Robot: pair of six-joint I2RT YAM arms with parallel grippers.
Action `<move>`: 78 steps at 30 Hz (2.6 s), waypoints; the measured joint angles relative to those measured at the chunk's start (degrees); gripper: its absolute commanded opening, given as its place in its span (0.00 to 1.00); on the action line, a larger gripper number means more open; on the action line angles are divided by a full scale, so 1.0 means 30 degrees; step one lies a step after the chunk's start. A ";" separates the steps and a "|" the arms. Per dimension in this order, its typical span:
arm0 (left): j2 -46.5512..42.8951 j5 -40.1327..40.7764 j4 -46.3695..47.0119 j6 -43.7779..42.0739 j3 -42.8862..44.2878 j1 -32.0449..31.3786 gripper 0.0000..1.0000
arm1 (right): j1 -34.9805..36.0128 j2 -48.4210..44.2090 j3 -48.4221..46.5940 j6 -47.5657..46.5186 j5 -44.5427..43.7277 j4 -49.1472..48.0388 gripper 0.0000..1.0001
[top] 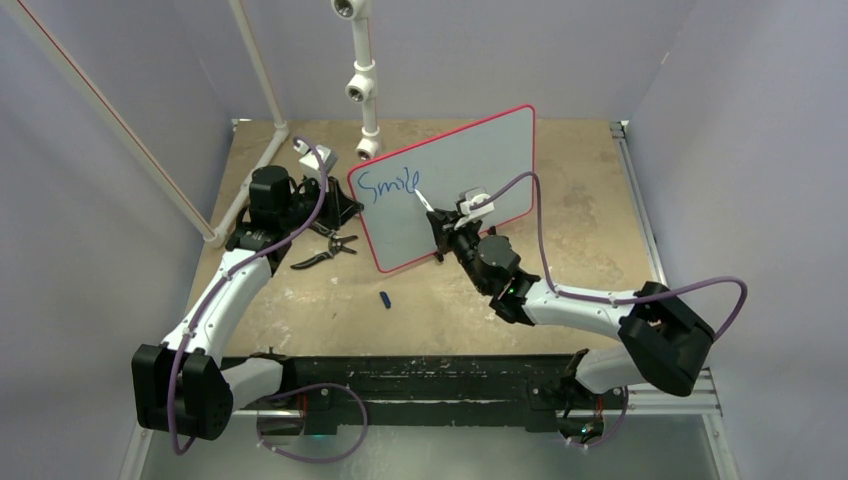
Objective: Write a sentence on the whiteboard
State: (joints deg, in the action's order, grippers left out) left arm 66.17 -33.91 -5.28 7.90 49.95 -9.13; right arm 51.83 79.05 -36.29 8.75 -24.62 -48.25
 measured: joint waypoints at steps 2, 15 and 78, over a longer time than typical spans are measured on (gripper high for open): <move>0.0000 -0.0007 0.0000 0.0000 0.0000 0.0000 0.00 | 0.0000 -0.0117 0.0000 0.0160 -0.0109 0.0306 0.00; 0.0000 0.0007 0.0007 0.0000 0.0000 0.0000 0.00 | 0.0007 -0.0401 0.0000 0.0539 -0.0743 0.1311 0.00; 0.0000 -0.0044 0.0007 0.0000 0.0000 0.0000 0.00 | -0.0838 -0.0867 0.0262 0.0597 -0.0466 0.1013 0.00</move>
State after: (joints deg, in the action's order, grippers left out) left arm 66.17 -34.04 -5.26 7.90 49.95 -9.13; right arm 49.32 76.44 -35.51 10.55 -26.02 -45.21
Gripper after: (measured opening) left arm 0.097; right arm 0.115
